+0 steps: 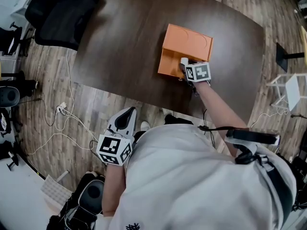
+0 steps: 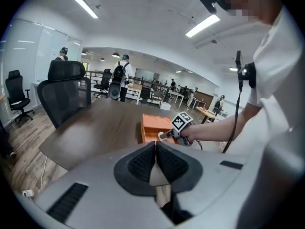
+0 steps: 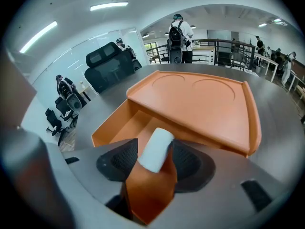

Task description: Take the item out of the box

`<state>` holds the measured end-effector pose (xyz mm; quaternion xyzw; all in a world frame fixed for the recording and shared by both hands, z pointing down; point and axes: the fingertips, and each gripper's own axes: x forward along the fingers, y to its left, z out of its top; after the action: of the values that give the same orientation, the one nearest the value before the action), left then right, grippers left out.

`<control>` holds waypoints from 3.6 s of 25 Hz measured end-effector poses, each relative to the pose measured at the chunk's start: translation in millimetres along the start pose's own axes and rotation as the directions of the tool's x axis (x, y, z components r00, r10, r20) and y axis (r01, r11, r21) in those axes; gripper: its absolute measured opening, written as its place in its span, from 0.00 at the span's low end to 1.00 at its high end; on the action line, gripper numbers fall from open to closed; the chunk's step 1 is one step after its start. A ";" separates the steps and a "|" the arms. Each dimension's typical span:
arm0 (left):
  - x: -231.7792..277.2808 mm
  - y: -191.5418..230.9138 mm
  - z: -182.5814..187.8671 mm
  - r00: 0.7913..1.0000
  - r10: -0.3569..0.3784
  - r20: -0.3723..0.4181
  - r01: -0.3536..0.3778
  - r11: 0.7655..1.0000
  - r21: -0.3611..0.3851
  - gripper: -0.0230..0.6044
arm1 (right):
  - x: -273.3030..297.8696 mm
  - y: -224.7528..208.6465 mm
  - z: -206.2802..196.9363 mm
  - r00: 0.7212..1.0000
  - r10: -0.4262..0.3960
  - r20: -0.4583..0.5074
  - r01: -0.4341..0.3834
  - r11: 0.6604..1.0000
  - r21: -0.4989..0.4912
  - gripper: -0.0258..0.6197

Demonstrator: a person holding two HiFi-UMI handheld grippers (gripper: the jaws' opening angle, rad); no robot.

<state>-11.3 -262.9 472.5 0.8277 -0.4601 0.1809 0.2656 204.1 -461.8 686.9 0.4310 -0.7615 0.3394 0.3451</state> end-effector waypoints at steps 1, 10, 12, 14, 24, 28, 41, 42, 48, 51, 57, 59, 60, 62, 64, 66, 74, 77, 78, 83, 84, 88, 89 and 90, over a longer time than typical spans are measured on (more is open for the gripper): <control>-0.2 0.6 0.4 1.000 0.008 0.002 -0.008 1.000 -0.003 0.06 | 3.2 -1.0 -0.4 1.000 -0.001 -0.005 0.001 1.000 -0.007 0.38; -6.2 9.0 -0.6 0.999 0.052 0.006 -0.052 0.999 -0.016 0.06 | 23.5 -2.2 -7.9 0.999 -0.003 -0.050 -0.001 0.996 -0.092 0.32; -9.5 10.7 -1.6 0.998 0.059 0.010 -0.059 0.998 -0.022 0.06 | 23.9 -1.7 -8.4 0.999 -0.002 -0.047 -0.003 0.995 -0.097 0.32; -13.3 11.0 -2.9 0.998 0.063 0.013 -0.062 0.998 -0.022 0.06 | 23.6 -0.5 -9.7 0.999 0.002 -0.048 -0.006 0.995 -0.096 0.32; -30.6 18.7 -2.9 0.998 0.051 0.039 -0.051 0.999 -0.017 0.06 | 15.2 1.8 -9.0 0.999 -0.013 -0.045 0.008 0.993 -0.114 0.31; -39.8 18.0 -10.3 0.998 0.036 0.045 -0.036 0.999 -0.015 0.06 | -0.8 5.0 -11.5 0.999 -0.025 -0.024 0.022 0.992 -0.125 0.30; -91.3 31.0 -26.6 0.995 -0.032 0.099 0.033 0.999 -0.010 0.06 | -61.6 57.2 -6.0 0.995 -0.029 0.095 0.037 0.995 -0.088 0.30; -96.6 31.8 -29.1 0.994 -0.038 0.106 0.039 0.999 -0.014 0.06 | -67.6 64.2 -7.0 0.994 -0.024 0.106 0.033 0.996 -0.088 0.31; -124.2 39.7 -43.1 0.994 -0.039 0.106 0.038 0.999 0.017 0.06 | -103.5 112.0 -18.9 0.987 0.014 0.157 0.001 0.996 -0.094 0.30; -137.9 40.5 -50.9 0.993 -0.054 0.109 0.052 0.998 0.025 0.06 | -121.2 139.8 -31.2 0.984 0.035 0.174 -0.018 0.995 -0.099 0.30; -163.7 34.1 -64.1 0.989 -0.095 0.116 0.089 0.995 0.051 0.06 | -158.2 189.3 -63.7 0.980 0.050 0.193 -0.029 0.994 -0.109 0.30; -172.4 33.9 -70.5 0.987 -0.110 0.114 0.104 0.993 0.060 0.06 | -168.1 207.1 -75.3 0.979 0.055 0.196 -0.033 0.993 -0.115 0.30; -176.3 34.8 -73.9 0.987 -0.117 0.112 0.110 0.992 0.064 0.06 | -172.3 216.2 -79.8 0.978 0.058 0.199 -0.035 0.992 -0.117 0.30; -183.2 35.6 -81.7 0.986 -0.129 0.108 0.122 0.990 0.069 0.06 | -180.7 233.5 -88.9 0.977 0.066 0.203 -0.041 0.992 -0.123 0.30; -189.4 33.1 -91.7 0.984 -0.142 0.104 0.135 0.988 0.073 0.06 | -190.2 249.7 -102.8 0.976 0.075 0.203 -0.049 0.990 -0.130 0.30; -195.6 29.5 -101.4 0.983 -0.156 0.101 0.148 0.986 0.081 0.06 | -199.9 264.6 -118.6 0.975 0.083 0.206 -0.057 0.989 -0.133 0.30; -209.8 21.4 -125.9 0.976 -0.201 0.081 0.192 0.976 0.106 0.06 | -223.6 308.2 -156.5 0.970 0.104 0.218 -0.071 0.986 -0.153 0.30; -214.8 17.4 -135.5 0.973 -0.219 0.070 0.211 0.971 0.115 0.06 | -227.1 319.0 -169.5 0.969 0.106 0.224 -0.075 0.987 -0.144 0.30; -216.0 16.5 -138.7 0.972 -0.224 0.066 0.216 0.969 0.118 0.06 | -227.5 321.9 -173.3 0.969 0.107 0.225 -0.077 0.987 -0.142 0.30; -218.1 13.1 -146.2 0.969 -0.242 0.055 0.233 0.964 0.128 0.06 | -231.6 330.8 -183.7 0.968 0.113 0.224 -0.081 0.986 -0.145 0.30; -218.4 11.9 -146.5 0.968 -0.244 0.054 0.235 0.963 0.128 0.06 | -233.1 331.8 -184.7 0.968 0.114 0.223 -0.082 0.986 -0.147 0.30; -220.7 8.5 -146.7 0.966 -0.252 0.056 0.243 0.961 0.131 0.06 | -237.5 335.0 -185.5 0.968 0.112 0.224 -0.078 0.985 -0.155 0.30; -222.1 8.5 -147.3 0.966 -0.252 0.057 0.243 0.961 0.130 0.06 | -237.9 336.2 -185.4 0.968 0.112 0.224 -0.078 0.984 -0.157 0.30; -223.5 9.1 -148.3 0.966 -0.252 0.058 0.243 0.961 0.129 0.06 | -237.8 337.6 -185.3 0.968 0.113 0.224 -0.078 0.984 -0.159 0.30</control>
<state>-141.5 -28.2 471.1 0.8994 -0.3506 0.1432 0.2184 39.3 -76.1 516.7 0.4034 -0.8397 0.2450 0.2685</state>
